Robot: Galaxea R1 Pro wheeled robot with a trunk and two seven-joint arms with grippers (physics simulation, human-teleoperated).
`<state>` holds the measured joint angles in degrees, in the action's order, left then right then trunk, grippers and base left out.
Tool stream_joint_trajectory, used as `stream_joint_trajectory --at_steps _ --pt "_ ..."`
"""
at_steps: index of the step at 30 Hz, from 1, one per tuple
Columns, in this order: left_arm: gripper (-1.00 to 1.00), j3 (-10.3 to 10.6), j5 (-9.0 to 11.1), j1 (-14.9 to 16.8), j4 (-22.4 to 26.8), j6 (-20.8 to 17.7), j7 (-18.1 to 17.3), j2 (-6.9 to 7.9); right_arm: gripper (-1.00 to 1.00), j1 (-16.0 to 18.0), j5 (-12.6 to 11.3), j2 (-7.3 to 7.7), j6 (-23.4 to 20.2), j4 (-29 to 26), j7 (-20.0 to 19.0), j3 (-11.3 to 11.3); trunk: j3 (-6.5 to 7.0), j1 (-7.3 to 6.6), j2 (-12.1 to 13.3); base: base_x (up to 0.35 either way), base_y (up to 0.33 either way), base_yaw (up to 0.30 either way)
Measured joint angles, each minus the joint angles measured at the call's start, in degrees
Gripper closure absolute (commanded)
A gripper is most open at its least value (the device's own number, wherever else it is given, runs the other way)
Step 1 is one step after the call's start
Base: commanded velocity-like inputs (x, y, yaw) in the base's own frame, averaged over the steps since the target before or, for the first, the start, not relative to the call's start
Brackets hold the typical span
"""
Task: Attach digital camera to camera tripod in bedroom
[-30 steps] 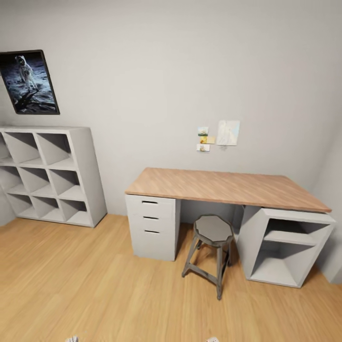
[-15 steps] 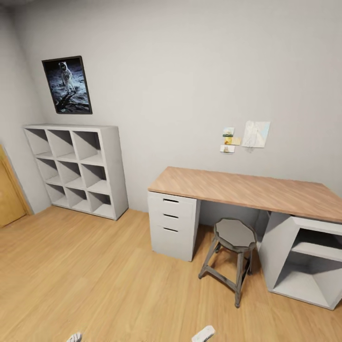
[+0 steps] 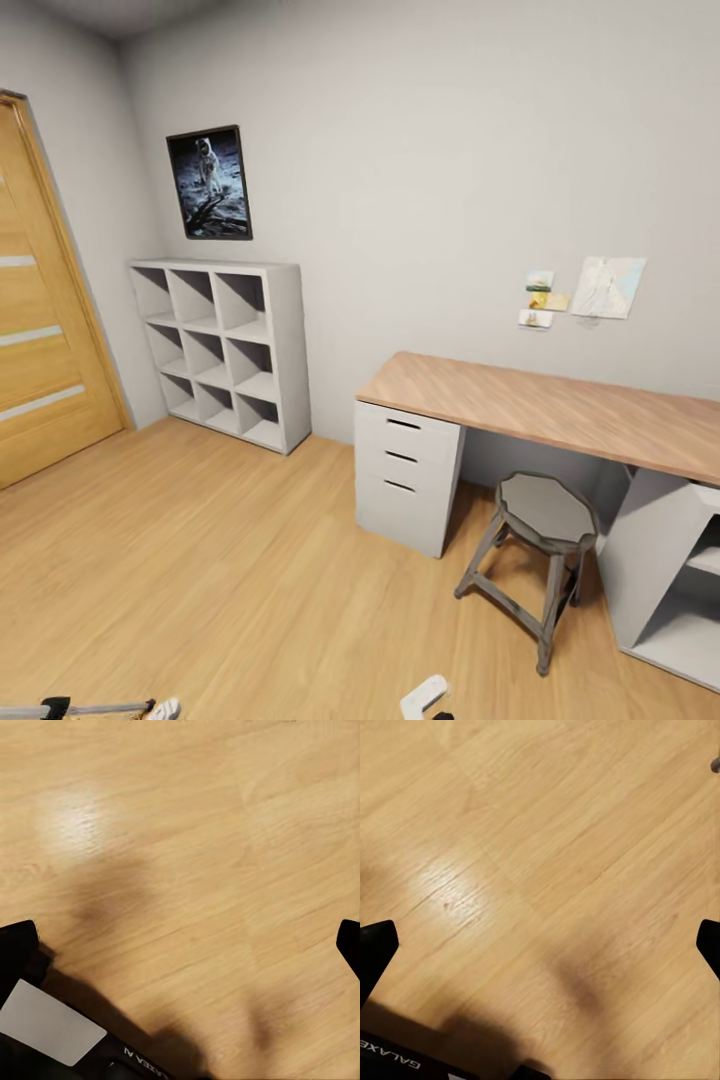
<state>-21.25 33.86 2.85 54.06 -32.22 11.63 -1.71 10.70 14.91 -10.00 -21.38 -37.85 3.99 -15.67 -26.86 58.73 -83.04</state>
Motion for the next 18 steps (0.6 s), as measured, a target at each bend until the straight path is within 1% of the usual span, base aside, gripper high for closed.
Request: stream_joint_trajectory --at_steps 10,18 --pt "-1.00 0.02 -0.15 0.00 0.06 0.01 0.04 -0.31 -1.00 0.01 0.00 0.00 -0.01 -0.10 0.05 -0.10 0.00 0.00 0.00 0.000 -0.002 0.300" --pt "-1.00 0.03 -0.29 0.00 0.06 0.04 0.05 -0.41 -1.00 0.01 -0.01 0.00 -0.01 -0.12 0.08 -0.08 0.00 0.00 0.00 0.000 -0.068 0.300"
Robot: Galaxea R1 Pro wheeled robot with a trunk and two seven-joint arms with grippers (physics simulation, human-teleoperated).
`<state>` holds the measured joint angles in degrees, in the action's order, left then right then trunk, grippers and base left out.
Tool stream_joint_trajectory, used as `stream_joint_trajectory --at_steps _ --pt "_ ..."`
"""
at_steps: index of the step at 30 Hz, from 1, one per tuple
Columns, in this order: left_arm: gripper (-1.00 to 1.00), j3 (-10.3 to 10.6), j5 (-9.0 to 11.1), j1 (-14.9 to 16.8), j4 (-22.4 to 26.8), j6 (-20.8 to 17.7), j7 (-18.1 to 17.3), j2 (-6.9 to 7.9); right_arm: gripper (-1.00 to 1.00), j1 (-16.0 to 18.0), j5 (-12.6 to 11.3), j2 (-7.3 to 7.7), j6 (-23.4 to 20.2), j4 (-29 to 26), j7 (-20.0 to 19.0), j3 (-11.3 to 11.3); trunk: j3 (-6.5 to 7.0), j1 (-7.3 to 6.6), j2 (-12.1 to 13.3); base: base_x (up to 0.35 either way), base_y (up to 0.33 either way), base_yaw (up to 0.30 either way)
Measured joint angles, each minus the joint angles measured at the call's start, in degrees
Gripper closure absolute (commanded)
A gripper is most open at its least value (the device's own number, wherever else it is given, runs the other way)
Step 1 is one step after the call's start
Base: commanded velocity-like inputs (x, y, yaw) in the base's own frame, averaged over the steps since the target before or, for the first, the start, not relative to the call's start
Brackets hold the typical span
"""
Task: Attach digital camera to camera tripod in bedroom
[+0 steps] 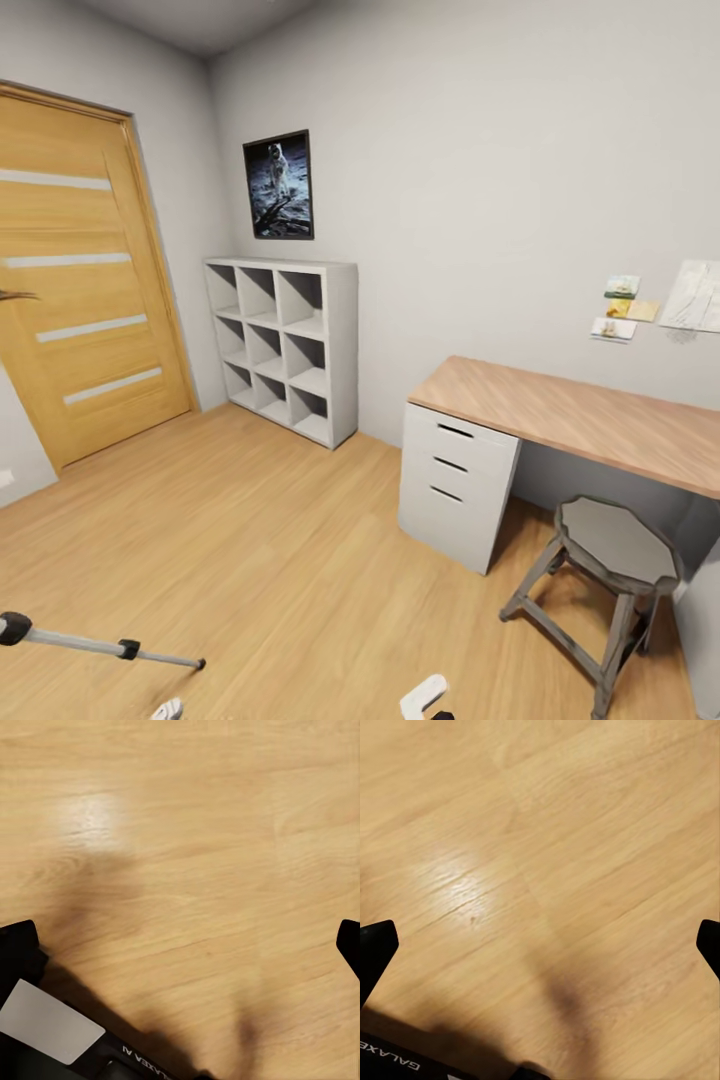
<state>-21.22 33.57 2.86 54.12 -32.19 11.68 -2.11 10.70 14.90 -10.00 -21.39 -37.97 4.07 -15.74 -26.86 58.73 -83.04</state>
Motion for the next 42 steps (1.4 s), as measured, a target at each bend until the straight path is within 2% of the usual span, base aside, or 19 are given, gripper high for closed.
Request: stream_joint_trajectory --at_steps 42 --pt "-1.00 0.00 -0.24 0.00 -0.01 -0.01 -0.17 -0.03 -1.00 0.00 0.01 0.00 0.01 0.00 0.09 -0.05 0.00 0.00 0.00 0.000 -0.020 0.300"
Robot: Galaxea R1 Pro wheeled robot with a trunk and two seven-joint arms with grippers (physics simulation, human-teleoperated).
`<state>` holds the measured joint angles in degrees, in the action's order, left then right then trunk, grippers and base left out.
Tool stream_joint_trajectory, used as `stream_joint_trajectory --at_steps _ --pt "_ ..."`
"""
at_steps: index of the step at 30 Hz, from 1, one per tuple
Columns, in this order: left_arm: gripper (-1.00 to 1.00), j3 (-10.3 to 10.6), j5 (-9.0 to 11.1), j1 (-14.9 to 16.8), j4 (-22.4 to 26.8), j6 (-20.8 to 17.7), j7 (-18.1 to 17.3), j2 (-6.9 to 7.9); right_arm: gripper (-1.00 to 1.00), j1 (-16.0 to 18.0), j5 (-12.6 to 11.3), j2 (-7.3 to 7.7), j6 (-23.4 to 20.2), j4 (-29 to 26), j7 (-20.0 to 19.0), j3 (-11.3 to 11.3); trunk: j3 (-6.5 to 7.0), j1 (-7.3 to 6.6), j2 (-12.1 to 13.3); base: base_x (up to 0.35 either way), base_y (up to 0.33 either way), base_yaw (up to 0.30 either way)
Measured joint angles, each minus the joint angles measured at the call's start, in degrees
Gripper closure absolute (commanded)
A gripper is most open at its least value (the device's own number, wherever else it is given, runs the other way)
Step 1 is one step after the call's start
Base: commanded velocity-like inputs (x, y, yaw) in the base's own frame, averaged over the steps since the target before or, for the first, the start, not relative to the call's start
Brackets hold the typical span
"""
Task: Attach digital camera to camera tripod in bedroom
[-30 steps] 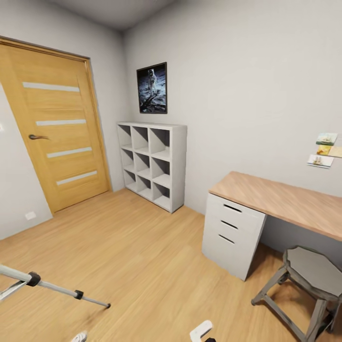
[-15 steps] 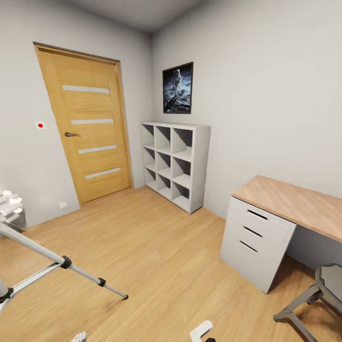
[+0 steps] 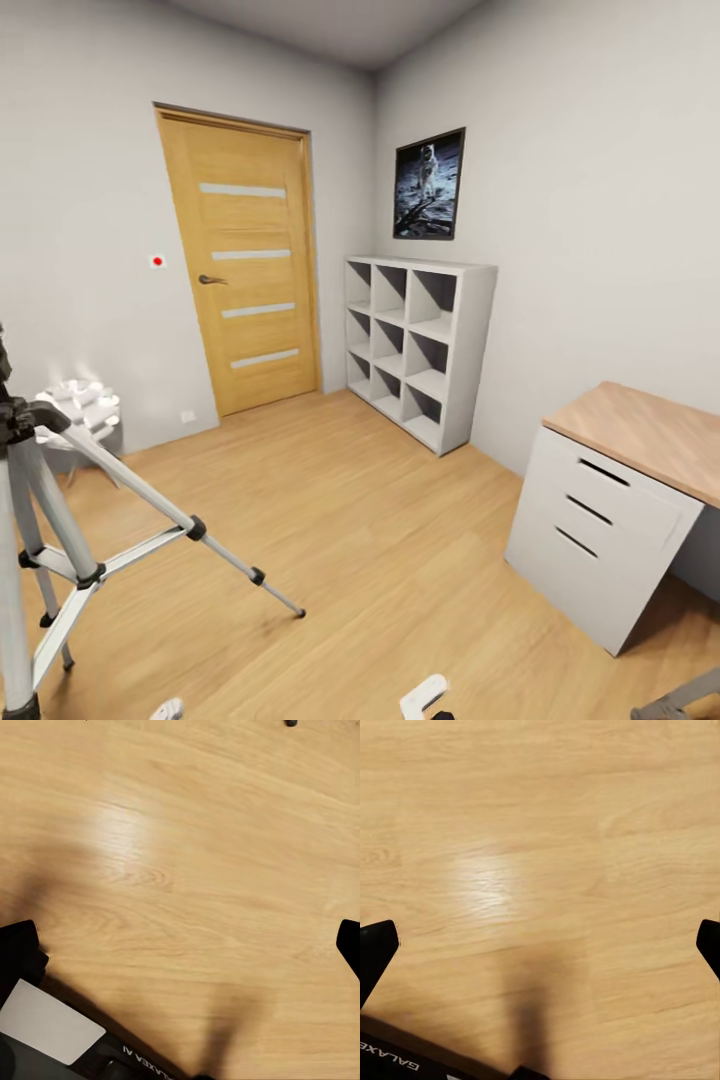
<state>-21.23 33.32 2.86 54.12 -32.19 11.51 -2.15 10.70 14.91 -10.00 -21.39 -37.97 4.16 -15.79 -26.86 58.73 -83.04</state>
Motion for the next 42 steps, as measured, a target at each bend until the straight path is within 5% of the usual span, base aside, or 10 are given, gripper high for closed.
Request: stream_joint_trajectory --at_steps 42 --pt "-1.00 0.00 0.00 0.00 -0.05 0.03 0.09 0.00 -1.00 0.00 0.08 0.00 0.09 0.00 0.05 0.00 0.00 0.00 0.00 0.000 0.000 0.300"
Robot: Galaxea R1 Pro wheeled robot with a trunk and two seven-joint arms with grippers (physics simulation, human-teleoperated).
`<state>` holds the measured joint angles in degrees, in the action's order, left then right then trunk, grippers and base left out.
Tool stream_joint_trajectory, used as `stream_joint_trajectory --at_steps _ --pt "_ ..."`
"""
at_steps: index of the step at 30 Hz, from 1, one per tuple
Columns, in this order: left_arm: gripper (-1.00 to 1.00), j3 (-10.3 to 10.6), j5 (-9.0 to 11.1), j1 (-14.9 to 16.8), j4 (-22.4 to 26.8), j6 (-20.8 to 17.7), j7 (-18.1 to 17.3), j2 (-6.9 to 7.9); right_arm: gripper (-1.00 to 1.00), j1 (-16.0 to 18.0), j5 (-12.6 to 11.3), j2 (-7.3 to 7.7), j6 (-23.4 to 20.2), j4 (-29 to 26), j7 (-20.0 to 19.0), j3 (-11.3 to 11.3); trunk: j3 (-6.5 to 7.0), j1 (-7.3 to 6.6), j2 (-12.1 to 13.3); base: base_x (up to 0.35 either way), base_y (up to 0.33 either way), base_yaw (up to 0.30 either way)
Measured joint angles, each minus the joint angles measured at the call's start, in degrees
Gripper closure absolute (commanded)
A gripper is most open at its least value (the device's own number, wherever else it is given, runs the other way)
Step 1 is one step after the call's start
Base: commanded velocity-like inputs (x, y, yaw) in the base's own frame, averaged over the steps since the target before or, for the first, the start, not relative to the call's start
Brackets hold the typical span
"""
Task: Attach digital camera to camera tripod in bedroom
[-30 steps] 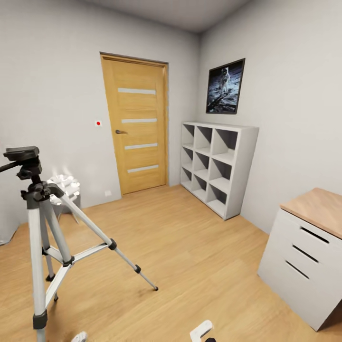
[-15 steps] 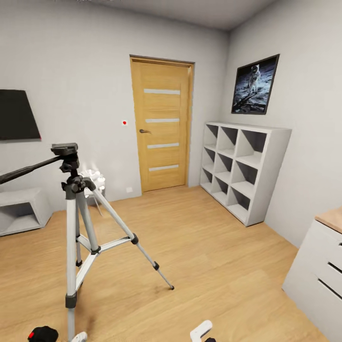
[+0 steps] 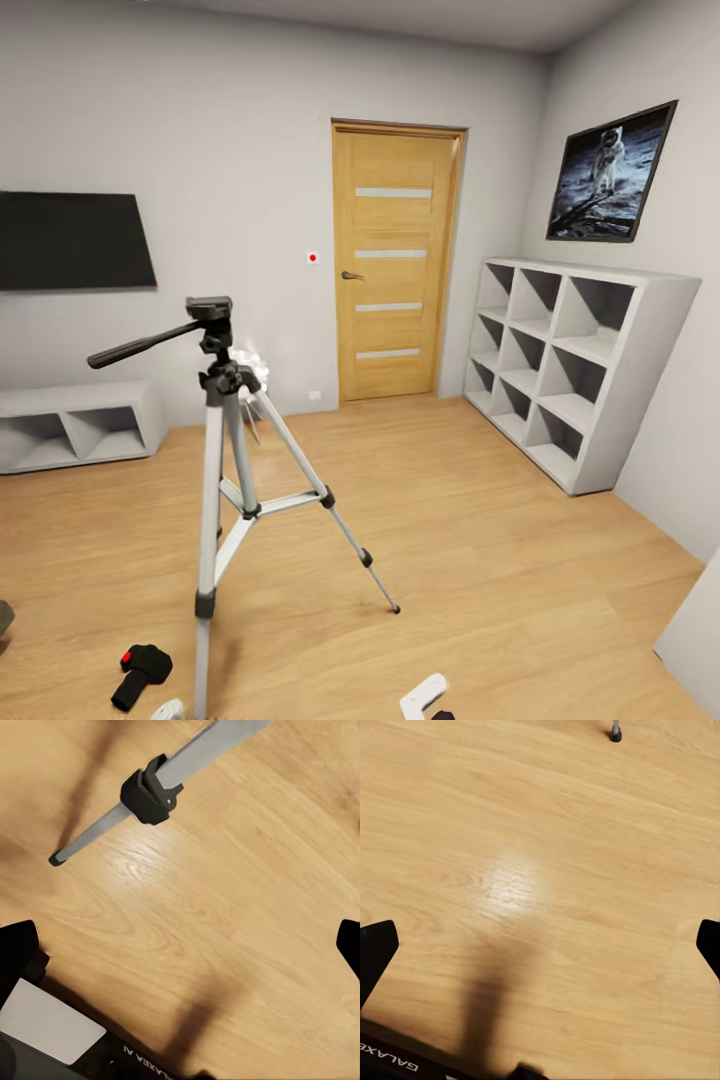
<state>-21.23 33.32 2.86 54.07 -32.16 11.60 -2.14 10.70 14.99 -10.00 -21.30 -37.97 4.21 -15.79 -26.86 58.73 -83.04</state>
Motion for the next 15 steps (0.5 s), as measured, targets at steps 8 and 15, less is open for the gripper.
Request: stream_joint_trajectory --at_steps 8,15 --pt "-1.00 0.00 0.00 -0.01 0.04 0.00 -0.06 0.00 -1.00 0.00 0.00 0.00 0.00 0.00 0.03 0.00 0.00 0.00 0.00 0.000 0.000 0.300" --pt "-1.00 0.00 0.00 -0.03 0.00 0.00 -0.08 0.00 -1.00 0.00 0.00 0.00 0.00 0.00 0.04 0.00 0.00 0.00 0.00 0.000 0.000 0.300"
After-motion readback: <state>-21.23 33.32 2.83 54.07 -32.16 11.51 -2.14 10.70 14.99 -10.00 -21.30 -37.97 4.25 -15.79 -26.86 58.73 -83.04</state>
